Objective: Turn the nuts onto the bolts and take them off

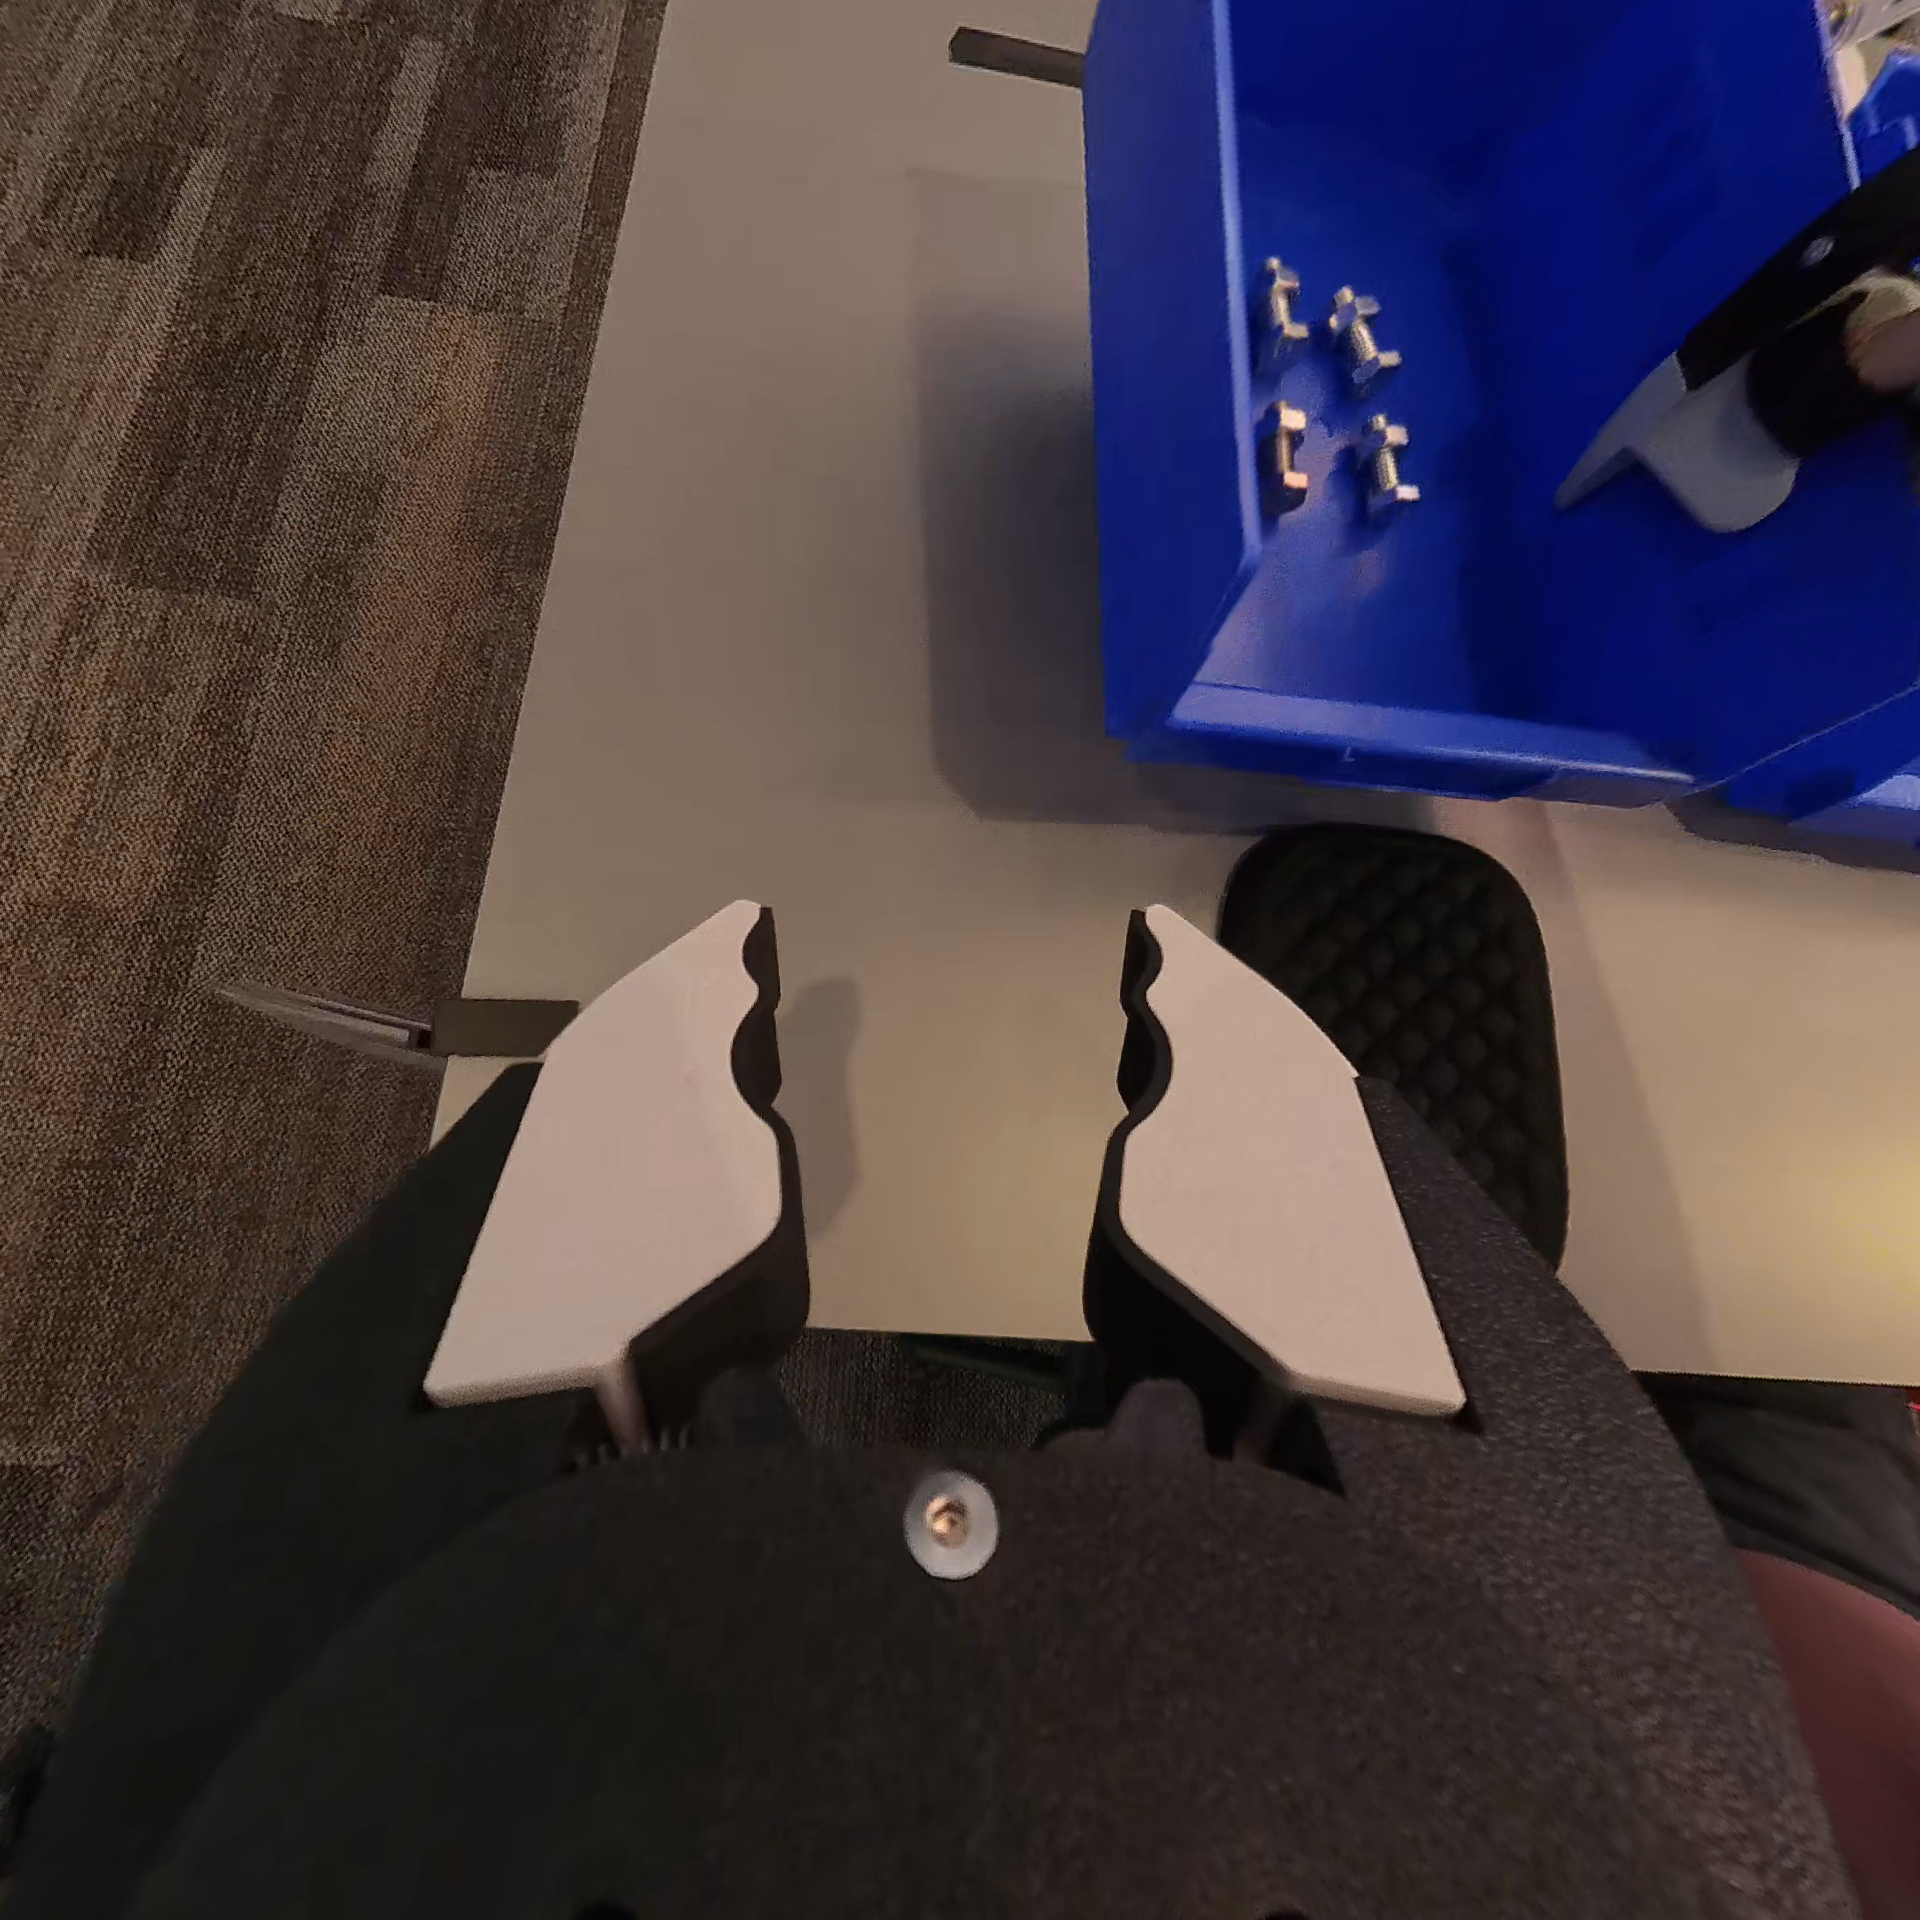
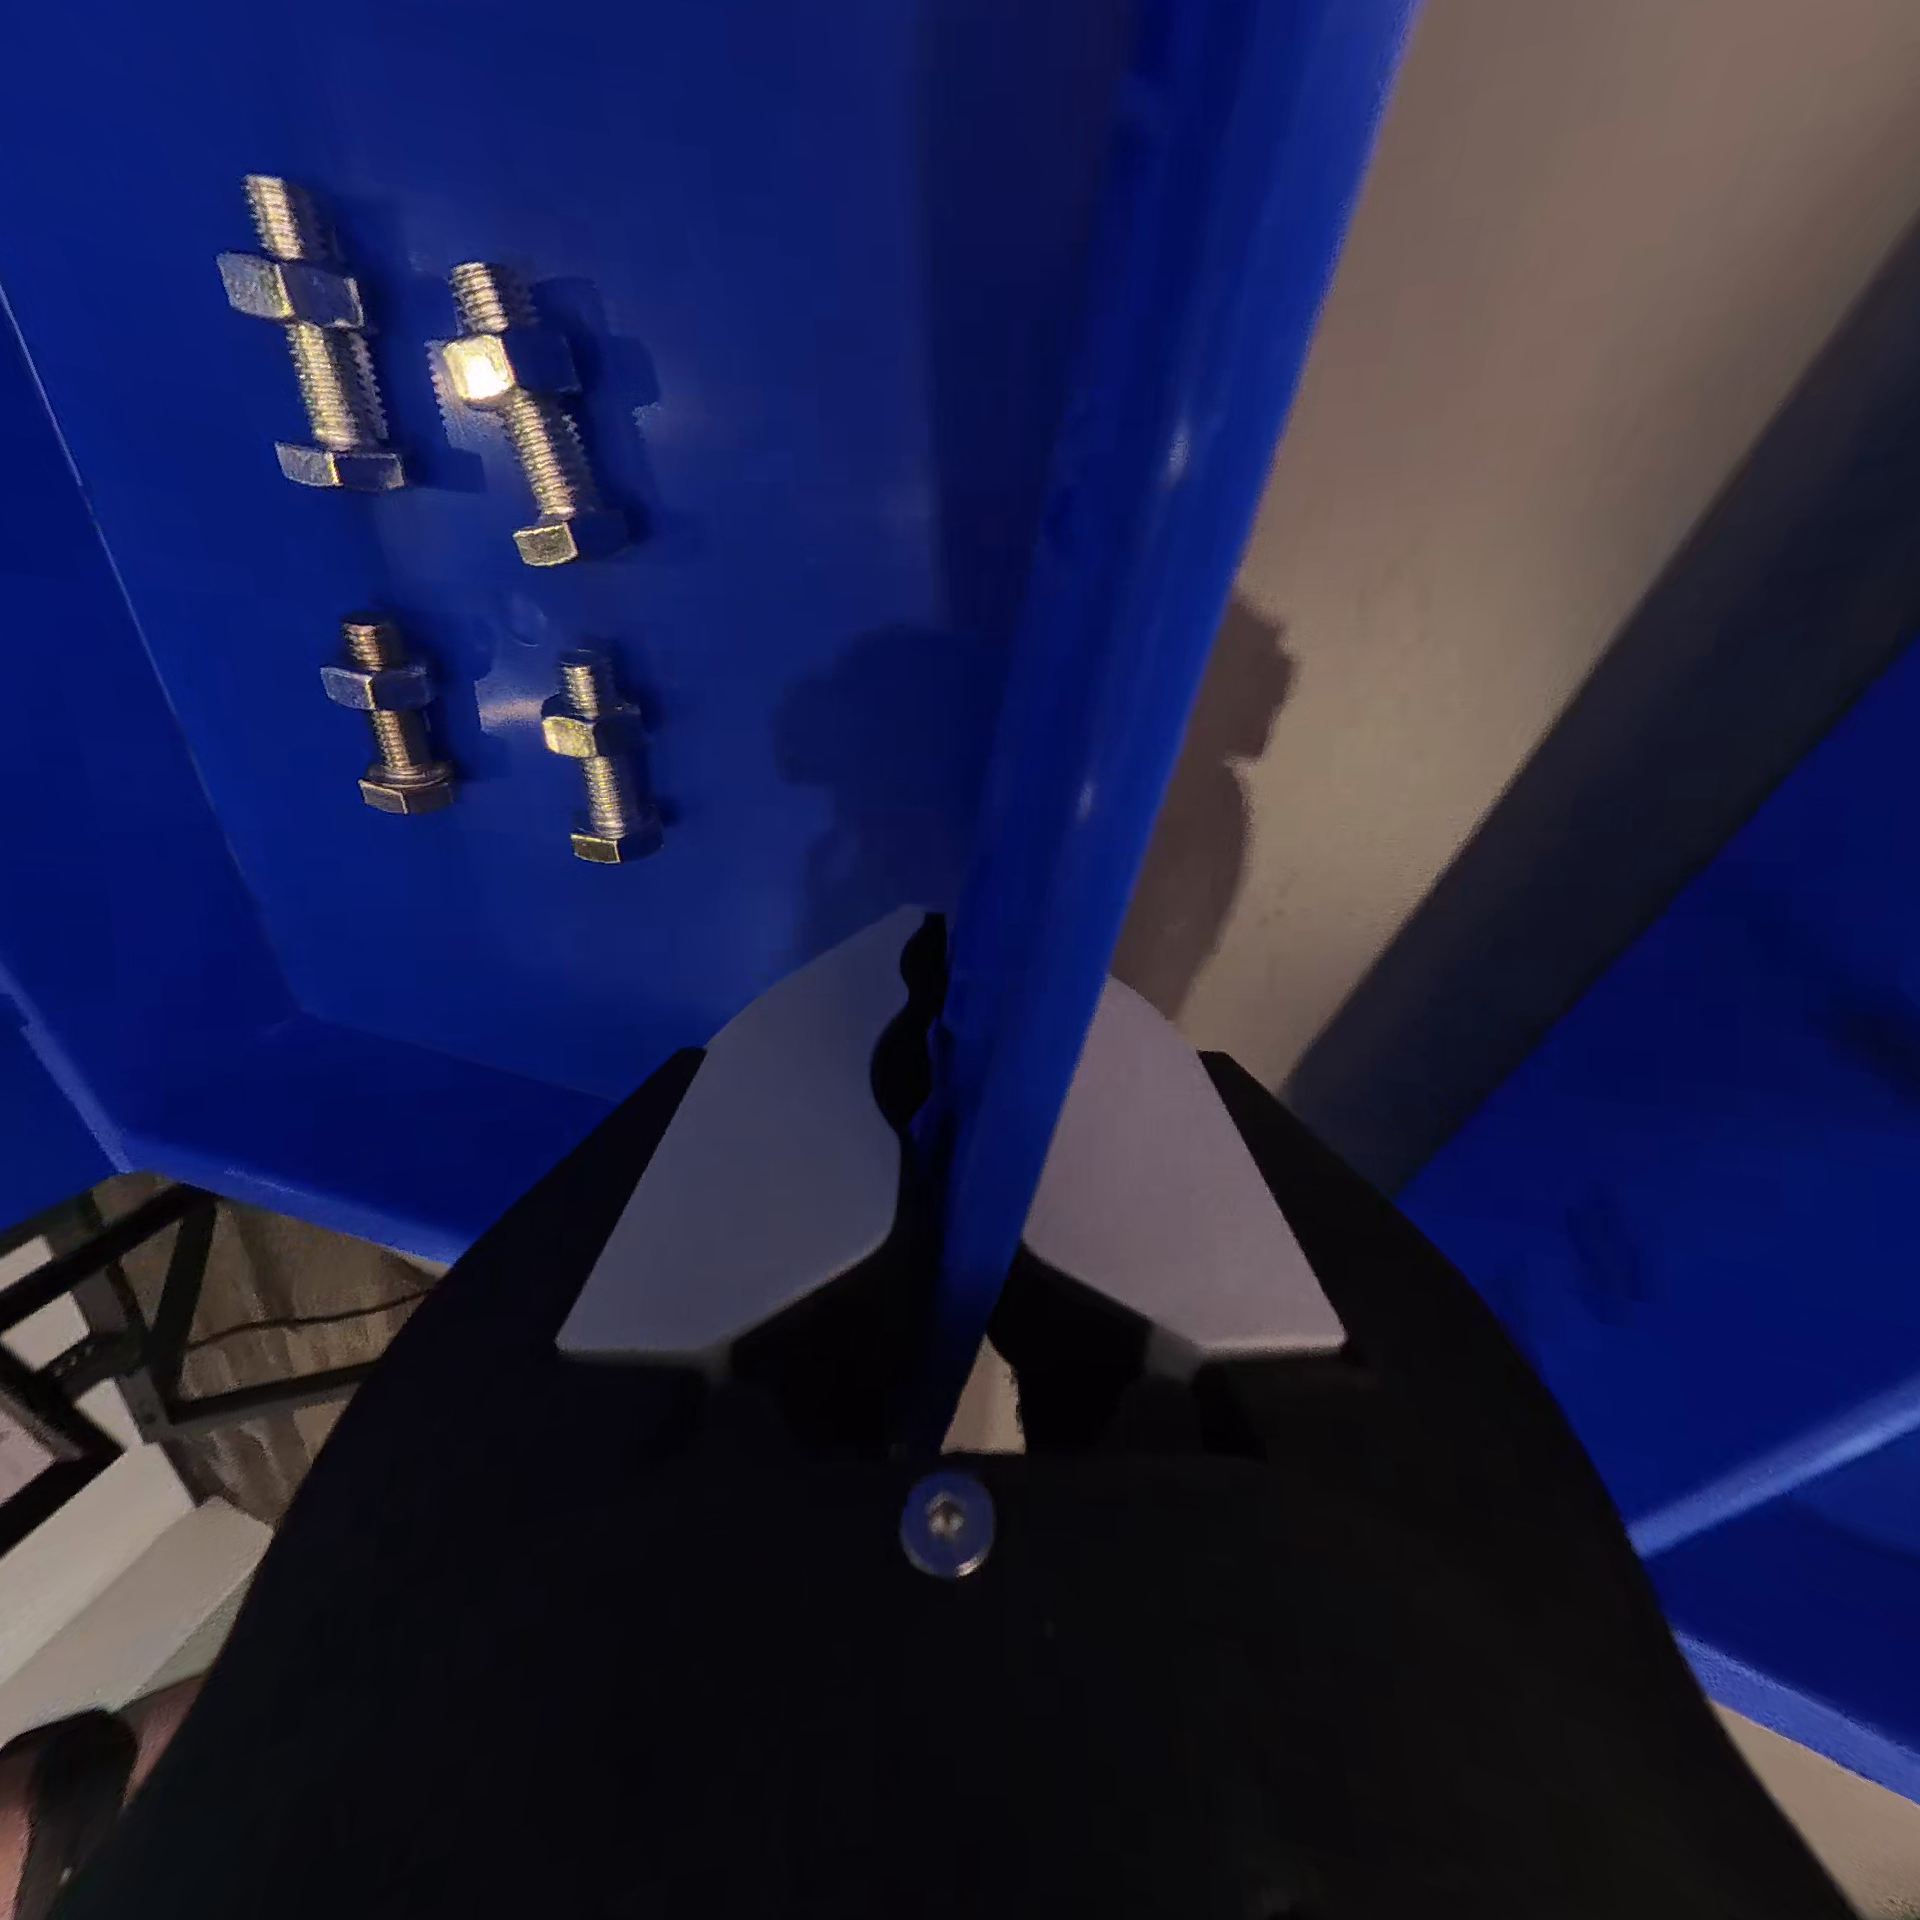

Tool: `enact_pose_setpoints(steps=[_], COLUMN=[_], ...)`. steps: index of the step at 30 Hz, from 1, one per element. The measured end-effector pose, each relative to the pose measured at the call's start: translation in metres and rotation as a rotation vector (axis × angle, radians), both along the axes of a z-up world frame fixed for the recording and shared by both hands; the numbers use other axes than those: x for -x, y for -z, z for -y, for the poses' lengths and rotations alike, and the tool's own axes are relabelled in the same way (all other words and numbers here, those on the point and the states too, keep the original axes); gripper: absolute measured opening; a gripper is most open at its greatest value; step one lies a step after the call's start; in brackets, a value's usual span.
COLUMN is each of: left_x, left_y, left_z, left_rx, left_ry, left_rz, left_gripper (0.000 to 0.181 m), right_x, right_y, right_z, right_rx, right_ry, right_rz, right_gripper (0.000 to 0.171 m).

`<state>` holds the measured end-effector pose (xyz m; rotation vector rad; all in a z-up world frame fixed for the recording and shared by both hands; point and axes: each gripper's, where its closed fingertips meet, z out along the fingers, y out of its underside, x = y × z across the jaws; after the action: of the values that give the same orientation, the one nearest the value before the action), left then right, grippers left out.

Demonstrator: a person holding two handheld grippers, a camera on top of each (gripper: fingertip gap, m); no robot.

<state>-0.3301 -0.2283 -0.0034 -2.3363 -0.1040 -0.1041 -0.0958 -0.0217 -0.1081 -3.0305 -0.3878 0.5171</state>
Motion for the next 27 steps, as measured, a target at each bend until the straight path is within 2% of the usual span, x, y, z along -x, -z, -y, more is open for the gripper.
enact_pose_setpoints(steps=[7,20,24,27], left_x=[0.001,-0.027,-0.031,-0.030], left_y=[0.006,0.016,0.020,0.014], left_z=[0.001,-0.014,-0.017,-0.020], left_rx=[0.005,0.035,0.050,0.026], left_ry=[0.005,0.064,0.066,0.056], left_rz=[0.014,-0.004,-0.005,-0.007], left_gripper=[0.062,0.061,0.062,0.065], right_x=[-0.004,0.002,0.007,0.004], right_y=[0.030,0.030,0.024,-0.004], right_z=[0.009,-0.009,-0.010,-0.024], right_rx=[0.052,-0.015,-0.027,-0.138], right_ry=[0.082,0.003,0.033,0.030], right_rz=[0.045,0.128,0.079,0.069], right_gripper=[0.004,0.005,0.019,0.035])
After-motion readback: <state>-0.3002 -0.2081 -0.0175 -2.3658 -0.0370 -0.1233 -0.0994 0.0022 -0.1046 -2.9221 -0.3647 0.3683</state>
